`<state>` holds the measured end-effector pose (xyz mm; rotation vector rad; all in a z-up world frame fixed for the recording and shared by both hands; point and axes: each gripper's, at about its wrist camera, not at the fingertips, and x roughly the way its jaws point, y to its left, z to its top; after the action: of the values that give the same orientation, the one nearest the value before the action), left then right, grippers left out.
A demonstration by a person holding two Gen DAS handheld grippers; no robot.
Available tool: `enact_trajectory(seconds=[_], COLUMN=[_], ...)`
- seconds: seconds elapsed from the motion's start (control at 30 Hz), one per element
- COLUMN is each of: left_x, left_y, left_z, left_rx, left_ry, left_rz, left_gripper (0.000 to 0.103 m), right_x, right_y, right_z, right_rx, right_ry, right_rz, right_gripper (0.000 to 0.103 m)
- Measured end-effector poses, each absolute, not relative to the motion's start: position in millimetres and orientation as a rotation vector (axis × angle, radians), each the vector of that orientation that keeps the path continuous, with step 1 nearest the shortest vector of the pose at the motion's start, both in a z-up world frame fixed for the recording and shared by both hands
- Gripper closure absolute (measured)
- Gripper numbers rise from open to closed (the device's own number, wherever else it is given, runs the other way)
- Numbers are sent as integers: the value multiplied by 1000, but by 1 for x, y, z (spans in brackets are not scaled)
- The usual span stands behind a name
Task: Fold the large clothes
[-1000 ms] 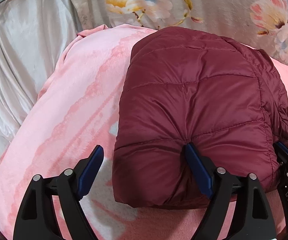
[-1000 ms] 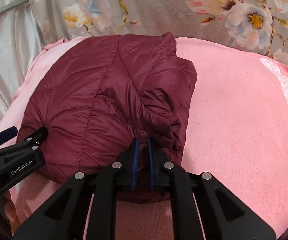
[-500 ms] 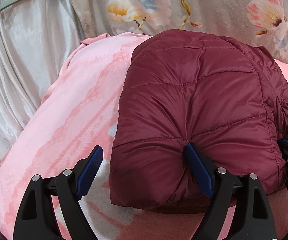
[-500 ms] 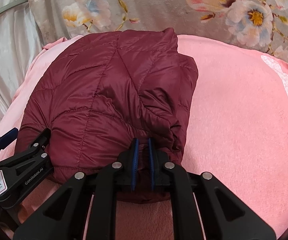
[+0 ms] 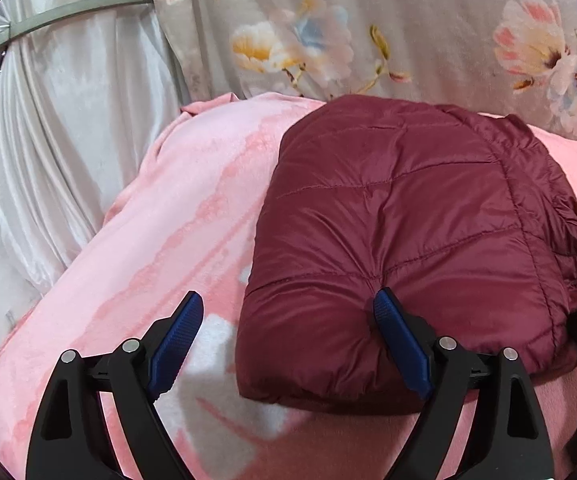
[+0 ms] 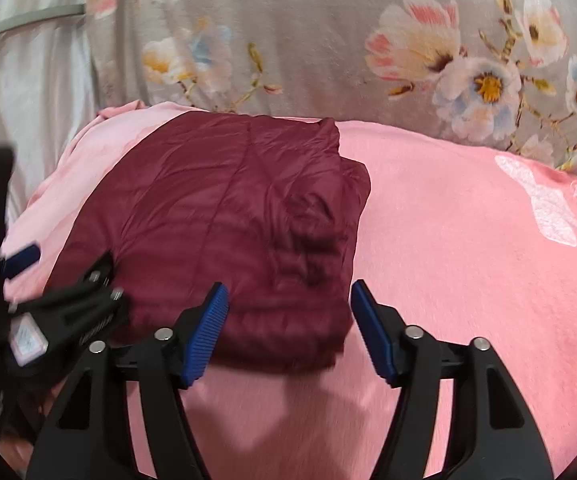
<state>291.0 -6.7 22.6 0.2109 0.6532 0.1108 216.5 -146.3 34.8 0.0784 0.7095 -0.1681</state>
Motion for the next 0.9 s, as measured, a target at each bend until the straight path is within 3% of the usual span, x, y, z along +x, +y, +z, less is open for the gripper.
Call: enact_trajectory(seconds=[0.33, 0.4, 0.9], left_x=[247, 241, 177], left_y=[8, 10, -1], left_z=[24, 22, 17], left_rx=[139, 133, 188], left_ry=[674, 700, 713], left_rz=[104, 104, 63], left_gripper=[17, 17, 17], right_x=[175, 166, 118], right_y=[-150, -150, -134], right_z=[34, 34, 34], right_rx=[128, 136, 106], right_ry=[732, 735, 754], right_rz=[-201, -204, -237], right_gripper=[24, 18, 14])
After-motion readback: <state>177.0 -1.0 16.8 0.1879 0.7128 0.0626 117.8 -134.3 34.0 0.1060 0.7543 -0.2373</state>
